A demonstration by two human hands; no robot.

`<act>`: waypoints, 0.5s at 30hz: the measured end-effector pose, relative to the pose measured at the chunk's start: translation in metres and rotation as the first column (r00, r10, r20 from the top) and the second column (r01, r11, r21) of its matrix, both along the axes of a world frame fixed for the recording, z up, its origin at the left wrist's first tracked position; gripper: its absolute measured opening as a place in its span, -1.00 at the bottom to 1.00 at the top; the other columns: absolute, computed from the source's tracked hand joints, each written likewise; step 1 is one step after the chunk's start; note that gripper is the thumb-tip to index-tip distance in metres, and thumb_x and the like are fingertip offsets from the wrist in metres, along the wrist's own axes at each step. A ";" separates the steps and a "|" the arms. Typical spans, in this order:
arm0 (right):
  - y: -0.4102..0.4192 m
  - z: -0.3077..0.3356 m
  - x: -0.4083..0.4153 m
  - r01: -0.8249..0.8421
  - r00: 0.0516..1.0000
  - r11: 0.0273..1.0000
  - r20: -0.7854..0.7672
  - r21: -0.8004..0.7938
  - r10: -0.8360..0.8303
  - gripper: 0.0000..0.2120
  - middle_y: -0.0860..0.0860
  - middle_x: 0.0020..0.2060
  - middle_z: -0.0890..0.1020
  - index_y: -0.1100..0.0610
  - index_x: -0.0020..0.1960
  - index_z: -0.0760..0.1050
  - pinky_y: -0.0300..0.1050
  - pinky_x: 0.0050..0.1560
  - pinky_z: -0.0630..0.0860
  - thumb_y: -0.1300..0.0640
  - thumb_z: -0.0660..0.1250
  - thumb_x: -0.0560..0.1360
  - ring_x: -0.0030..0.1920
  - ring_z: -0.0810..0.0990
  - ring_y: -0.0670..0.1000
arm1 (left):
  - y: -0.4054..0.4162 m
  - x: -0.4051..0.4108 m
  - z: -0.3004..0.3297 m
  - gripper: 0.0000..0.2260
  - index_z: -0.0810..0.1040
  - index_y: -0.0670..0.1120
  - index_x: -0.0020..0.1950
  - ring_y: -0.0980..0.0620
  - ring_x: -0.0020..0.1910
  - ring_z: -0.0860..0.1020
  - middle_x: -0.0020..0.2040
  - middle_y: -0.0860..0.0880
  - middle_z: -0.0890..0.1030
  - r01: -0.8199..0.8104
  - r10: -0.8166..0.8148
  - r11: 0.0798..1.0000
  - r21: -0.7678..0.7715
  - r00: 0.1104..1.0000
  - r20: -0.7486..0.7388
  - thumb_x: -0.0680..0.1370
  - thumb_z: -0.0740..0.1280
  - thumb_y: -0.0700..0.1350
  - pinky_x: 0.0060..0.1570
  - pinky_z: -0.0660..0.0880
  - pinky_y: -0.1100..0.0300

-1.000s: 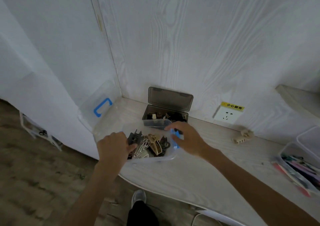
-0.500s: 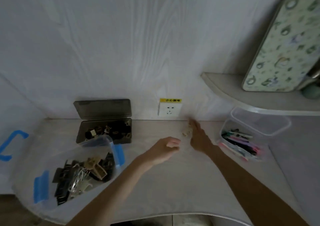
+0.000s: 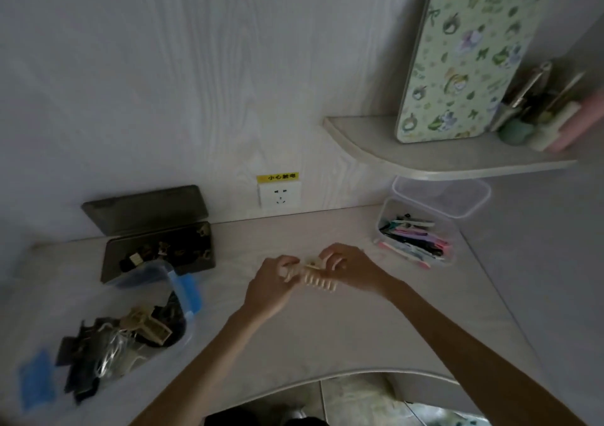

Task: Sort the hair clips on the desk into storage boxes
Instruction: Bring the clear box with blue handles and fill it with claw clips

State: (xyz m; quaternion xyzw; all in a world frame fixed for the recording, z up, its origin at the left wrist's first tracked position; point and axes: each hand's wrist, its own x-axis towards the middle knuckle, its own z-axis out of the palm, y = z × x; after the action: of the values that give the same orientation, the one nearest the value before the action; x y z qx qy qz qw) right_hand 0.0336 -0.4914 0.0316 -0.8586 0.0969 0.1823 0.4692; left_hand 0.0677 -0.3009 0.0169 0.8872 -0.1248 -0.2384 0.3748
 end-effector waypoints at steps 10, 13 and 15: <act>0.167 0.064 0.036 -0.252 0.938 0.967 0.239 -0.032 0.253 -0.62 0.03 -0.10 0.61 0.03 0.18 0.45 0.00 -0.02 0.58 -0.09 0.38 0.43 -0.13 0.61 0.06 | 0.138 -0.015 0.065 -0.74 0.48 -0.04 0.28 0.05 0.09 0.56 0.16 -0.01 0.58 -0.404 0.445 0.895 -0.188 0.829 0.338 0.59 0.23 -0.15 0.04 0.47 0.19; 0.219 0.051 0.026 -0.188 0.852 0.910 0.399 -0.370 0.338 -0.54 0.02 -0.10 0.66 0.07 0.15 0.44 -0.12 -0.14 0.48 -0.24 0.29 0.43 -0.12 0.62 0.05 | 0.177 -0.032 0.058 -0.76 0.49 -0.05 0.25 0.07 0.09 0.56 0.13 0.01 0.60 -0.483 0.510 0.860 -0.164 0.796 0.327 0.59 0.22 -0.13 0.10 0.48 0.18; 0.240 0.034 0.021 -0.119 0.745 0.825 0.500 -0.552 0.442 -0.49 0.04 -0.17 0.65 0.13 0.05 0.51 -0.11 -0.22 0.47 -0.28 0.33 0.38 -0.17 0.60 0.07 | 0.191 -0.039 0.040 -0.76 0.50 -0.07 0.24 0.02 0.11 0.56 0.13 -0.02 0.61 -0.462 0.435 0.887 -0.006 0.831 0.347 0.60 0.20 -0.13 0.16 0.43 0.22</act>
State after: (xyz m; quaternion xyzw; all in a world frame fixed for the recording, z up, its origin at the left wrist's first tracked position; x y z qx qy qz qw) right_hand 0.0547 -0.2511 0.0657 -0.9640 -0.1517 -0.0633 0.2089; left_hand 0.0284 -0.1094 0.0566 0.9330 0.0336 0.0078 0.3582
